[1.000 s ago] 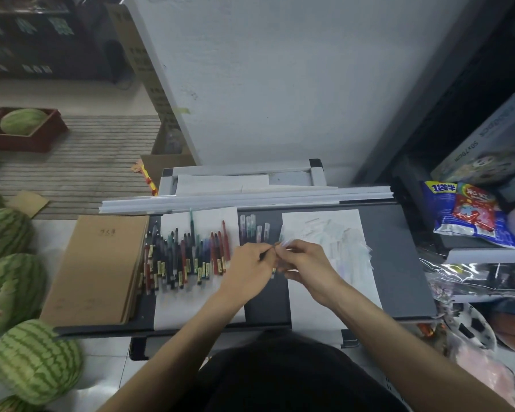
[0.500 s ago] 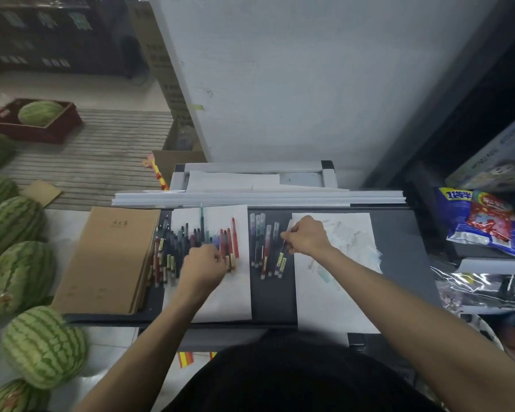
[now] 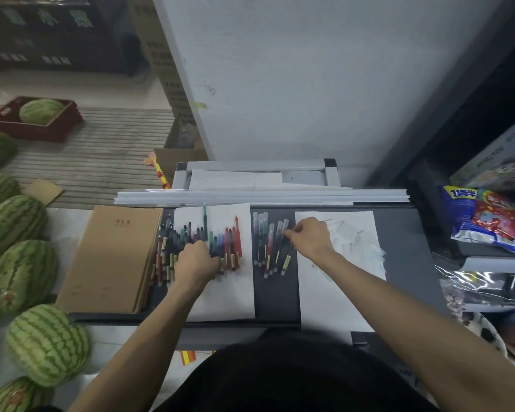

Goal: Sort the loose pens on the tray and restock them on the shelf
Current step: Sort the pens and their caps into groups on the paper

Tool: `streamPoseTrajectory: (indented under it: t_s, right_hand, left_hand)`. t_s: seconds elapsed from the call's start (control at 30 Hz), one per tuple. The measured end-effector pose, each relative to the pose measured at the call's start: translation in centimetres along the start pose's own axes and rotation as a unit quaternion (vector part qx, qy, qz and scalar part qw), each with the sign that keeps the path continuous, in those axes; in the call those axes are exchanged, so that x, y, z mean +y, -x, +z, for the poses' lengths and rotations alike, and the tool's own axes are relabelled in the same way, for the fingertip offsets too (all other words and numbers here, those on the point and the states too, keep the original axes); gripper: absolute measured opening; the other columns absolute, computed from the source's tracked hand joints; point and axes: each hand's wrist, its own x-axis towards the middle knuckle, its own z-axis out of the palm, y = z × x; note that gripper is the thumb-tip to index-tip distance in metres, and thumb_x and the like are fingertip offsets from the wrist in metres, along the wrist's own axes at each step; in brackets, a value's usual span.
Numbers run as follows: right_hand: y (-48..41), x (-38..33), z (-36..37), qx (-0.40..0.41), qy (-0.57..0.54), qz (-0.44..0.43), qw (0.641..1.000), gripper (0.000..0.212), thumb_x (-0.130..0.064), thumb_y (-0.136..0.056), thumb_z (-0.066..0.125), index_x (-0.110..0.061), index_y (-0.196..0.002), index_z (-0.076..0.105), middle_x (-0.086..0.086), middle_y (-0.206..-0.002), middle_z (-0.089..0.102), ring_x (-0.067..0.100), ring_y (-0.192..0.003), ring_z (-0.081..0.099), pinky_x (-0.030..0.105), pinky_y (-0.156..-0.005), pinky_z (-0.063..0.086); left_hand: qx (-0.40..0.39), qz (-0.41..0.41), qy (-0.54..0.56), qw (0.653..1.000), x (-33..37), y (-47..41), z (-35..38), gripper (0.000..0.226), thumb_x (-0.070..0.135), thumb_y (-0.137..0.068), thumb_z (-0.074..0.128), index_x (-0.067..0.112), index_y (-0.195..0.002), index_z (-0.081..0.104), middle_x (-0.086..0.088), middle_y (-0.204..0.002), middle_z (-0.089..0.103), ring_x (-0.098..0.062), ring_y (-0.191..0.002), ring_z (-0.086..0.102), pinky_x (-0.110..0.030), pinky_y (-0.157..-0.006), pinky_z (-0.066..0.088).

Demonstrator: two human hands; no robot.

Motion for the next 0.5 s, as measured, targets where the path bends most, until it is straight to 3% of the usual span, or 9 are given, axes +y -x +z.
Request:
streamPoseTrajectory:
  t_s: [0.1,0.27,0.5]
  right_hand:
    - [2.3,1.9,-1.2,0.007,0.039,-0.033,0.999,0.027,-0.027,-0.099,0.055,-0.011,-0.086,0.073,0.003,-0.080,0.073,0.022,-0.074,0.067,0.032,-0.069,0.057]
    - [4.0,6.7,-3.7,0.049,0.197,-0.072,0.977,0.023,-0.026,-0.101,0.047,-0.013,-0.107,0.066,0.004,-0.102,0.072,0.028,-0.089,0.067,0.037,-0.075,0.057]
    - [3.8,10.0,-6.1,0.051,0.310,-0.040,0.949,0.029,-0.030,-0.104,0.048,-0.011,-0.123,0.056,0.007,-0.122,0.062,0.029,-0.108,0.063,0.036,-0.078,0.049]
  left_hand:
    - [-0.018,-0.010,0.017,1.000,-0.3,-0.4,0.1,0.035,0.034,-0.094,0.075,0.005,-0.077,0.065,-0.007,-0.067,0.069,-0.021,-0.060,0.069,-0.034,-0.059,0.061]
    - [-0.017,-0.003,0.015,1.000,-0.3,-0.8,0.4,0.034,0.033,-0.094,0.075,0.005,-0.077,0.067,-0.008,-0.066,0.070,-0.022,-0.058,0.071,-0.037,-0.060,0.064]
    - [0.005,0.015,-0.033,0.999,-0.4,-0.4,-0.1,0.020,0.014,-0.089,0.066,0.007,-0.070,0.062,-0.007,-0.063,0.067,-0.023,-0.056,0.067,-0.032,-0.054,0.058]
